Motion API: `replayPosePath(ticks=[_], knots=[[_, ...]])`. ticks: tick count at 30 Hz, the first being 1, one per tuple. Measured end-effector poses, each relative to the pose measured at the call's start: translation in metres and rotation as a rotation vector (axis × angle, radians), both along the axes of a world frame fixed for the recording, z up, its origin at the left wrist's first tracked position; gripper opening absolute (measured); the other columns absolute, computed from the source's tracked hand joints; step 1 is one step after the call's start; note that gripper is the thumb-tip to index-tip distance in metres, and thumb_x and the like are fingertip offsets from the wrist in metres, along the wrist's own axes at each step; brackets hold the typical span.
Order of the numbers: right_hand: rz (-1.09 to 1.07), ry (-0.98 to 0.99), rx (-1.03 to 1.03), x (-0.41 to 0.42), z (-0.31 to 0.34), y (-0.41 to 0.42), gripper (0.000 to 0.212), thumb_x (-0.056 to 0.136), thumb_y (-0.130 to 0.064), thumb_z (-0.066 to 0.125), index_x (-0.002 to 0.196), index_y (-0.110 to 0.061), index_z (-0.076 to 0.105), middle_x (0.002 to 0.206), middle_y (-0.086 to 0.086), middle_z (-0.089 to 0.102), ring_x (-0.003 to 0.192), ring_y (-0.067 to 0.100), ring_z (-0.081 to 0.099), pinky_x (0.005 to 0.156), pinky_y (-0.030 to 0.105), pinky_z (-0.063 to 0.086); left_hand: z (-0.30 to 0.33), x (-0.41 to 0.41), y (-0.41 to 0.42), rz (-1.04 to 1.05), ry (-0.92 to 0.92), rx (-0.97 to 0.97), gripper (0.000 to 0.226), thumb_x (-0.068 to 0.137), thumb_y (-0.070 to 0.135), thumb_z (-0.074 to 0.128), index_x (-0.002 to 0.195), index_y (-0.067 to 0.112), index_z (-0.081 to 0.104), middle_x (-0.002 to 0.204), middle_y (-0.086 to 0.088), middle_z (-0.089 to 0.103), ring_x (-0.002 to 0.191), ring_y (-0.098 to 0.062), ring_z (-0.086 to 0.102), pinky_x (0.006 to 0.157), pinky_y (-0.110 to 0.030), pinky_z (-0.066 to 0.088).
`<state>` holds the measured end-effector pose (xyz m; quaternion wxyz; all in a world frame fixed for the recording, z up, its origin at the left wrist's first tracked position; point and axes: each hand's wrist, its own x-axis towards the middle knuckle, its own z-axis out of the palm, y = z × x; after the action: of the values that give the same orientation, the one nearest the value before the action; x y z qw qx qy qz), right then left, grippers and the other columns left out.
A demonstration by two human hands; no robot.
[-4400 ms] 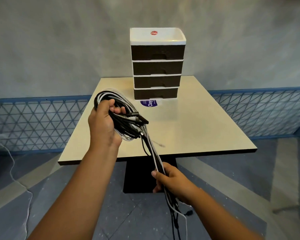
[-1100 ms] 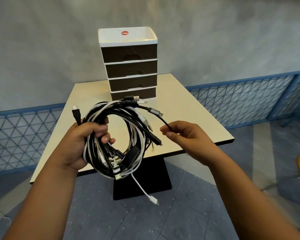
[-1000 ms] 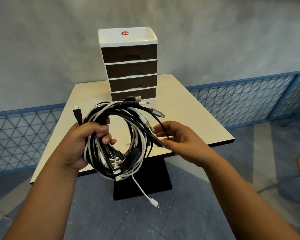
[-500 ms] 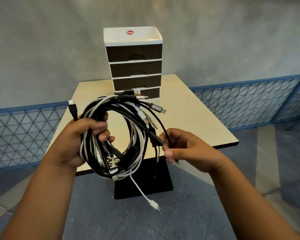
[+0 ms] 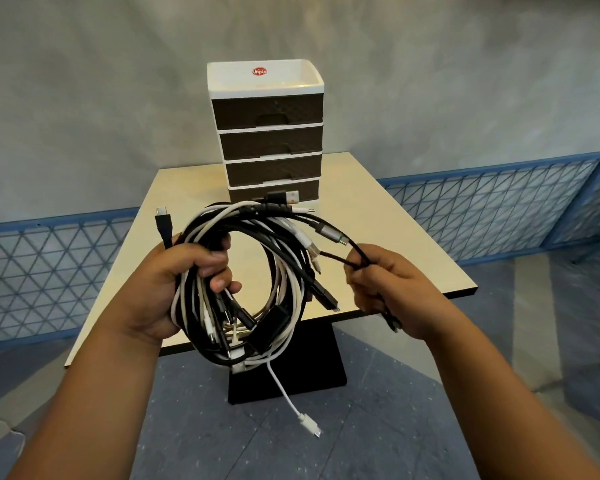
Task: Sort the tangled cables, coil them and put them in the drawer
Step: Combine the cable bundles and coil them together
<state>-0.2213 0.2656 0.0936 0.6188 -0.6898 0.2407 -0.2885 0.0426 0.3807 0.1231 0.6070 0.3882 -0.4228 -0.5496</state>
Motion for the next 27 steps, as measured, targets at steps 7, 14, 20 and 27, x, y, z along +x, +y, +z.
replayPosePath(ticks=[7,14,20,27], knots=[[0.076,0.139,-0.195,0.022,-0.012,0.007,0.012,0.082,-0.029,0.068,0.094,-0.032,0.070,0.078,0.021,0.054,0.070,0.030,0.050,0.070,0.044,0.045,0.003,-0.017,0.000,-0.107,0.002,0.009,0.029,0.054,0.018,0.082,0.075,0.012,0.064,0.055,0.002,0.037,0.048,-0.014,0.048,0.066,-0.034,0.055],[0.135,0.031,-0.095,0.003,-0.009,0.002,0.018,0.075,-0.031,0.070,0.088,-0.019,0.073,0.084,0.011,0.063,0.081,0.023,0.058,0.076,0.041,0.050,0.007,-0.020,0.003,-0.082,-0.070,0.021,0.004,0.066,0.013,0.063,0.065,0.016,0.064,0.055,0.000,0.034,0.048,-0.014,0.047,0.069,-0.036,0.056],[0.165,0.306,-0.376,-0.009,0.009,-0.012,0.013,0.084,-0.041,0.074,0.091,-0.031,0.075,0.095,-0.006,0.063,0.090,0.014,0.059,0.080,0.032,0.052,0.006,-0.013,0.002,-0.044,-0.040,0.040,0.005,0.066,0.013,0.064,0.071,0.014,0.065,0.055,0.000,0.035,0.047,-0.014,0.047,0.067,-0.034,0.056],[-0.182,0.462,-0.609,-0.003,0.011,-0.023,0.020,0.088,-0.017,0.072,0.080,-0.036,0.068,0.076,-0.011,0.064,0.072,0.002,0.062,0.071,0.023,0.054,0.006,-0.021,0.004,-0.092,-0.119,0.071,0.025,0.065,0.013,0.068,0.082,0.002,0.054,0.055,-0.002,0.037,0.047,-0.016,0.049,0.067,-0.037,0.056]])
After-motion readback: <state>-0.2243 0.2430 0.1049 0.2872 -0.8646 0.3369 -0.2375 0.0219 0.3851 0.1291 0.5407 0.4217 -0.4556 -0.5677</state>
